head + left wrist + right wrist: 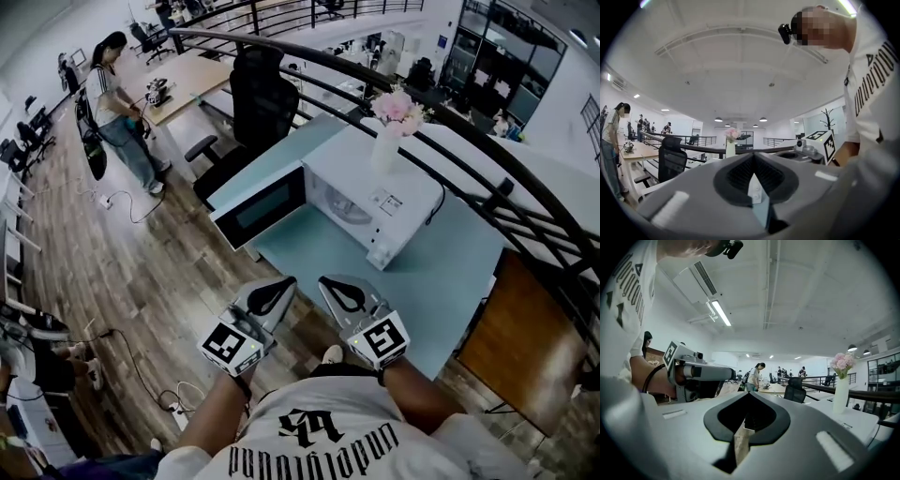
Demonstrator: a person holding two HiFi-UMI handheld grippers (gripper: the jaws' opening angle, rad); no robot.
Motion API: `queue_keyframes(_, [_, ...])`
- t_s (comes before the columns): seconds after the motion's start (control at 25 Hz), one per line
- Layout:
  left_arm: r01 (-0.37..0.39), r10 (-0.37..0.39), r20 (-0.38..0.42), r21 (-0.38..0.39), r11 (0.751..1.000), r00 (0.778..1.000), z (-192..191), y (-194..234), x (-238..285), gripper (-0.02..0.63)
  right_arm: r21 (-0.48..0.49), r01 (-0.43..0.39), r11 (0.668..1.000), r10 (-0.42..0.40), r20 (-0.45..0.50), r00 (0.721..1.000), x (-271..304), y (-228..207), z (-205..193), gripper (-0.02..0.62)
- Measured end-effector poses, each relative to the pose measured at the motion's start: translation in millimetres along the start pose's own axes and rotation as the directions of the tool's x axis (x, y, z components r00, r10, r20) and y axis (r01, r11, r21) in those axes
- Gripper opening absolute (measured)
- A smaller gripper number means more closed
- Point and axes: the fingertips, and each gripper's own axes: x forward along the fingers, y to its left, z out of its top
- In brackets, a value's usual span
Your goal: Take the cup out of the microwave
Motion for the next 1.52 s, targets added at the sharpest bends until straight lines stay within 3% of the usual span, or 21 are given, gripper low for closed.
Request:
queue_keyframes(0.32, [0.051, -0.051, -0.006, 0.003, 0.999, 0.999, -5, 20, 63, 0.049, 0.008, 0.084, 0.996, -0.084, -0.009, 0.996, -9, -84, -1, 0.003])
queue_keyframes(1.0, [0.143, -0.144, -0.022, -0.021, 0.989, 0.989, -30, 97, 131, 0.049, 0.007, 0.202, 0.979, -0.201, -0.072, 0.977, 45, -146, -20, 0.005])
queue_keyframes(1.28, [0.190, -0.191, -0.037, -0.032, 0.981, 0.981, -55, 138, 152, 0.049, 0.043, 0.276, 0.960, -0.272, -0.068, 0.960, 80, -175, -54, 0.005])
queue_keyframes(1.52, [0.239, -0.247, -0.106, -0.082, 0.968, 0.963, -83, 154, 167, 0.050, 0.096, 0.324, 0.941, -0.313, -0.119, 0.942, 100, -187, -99, 0.023])
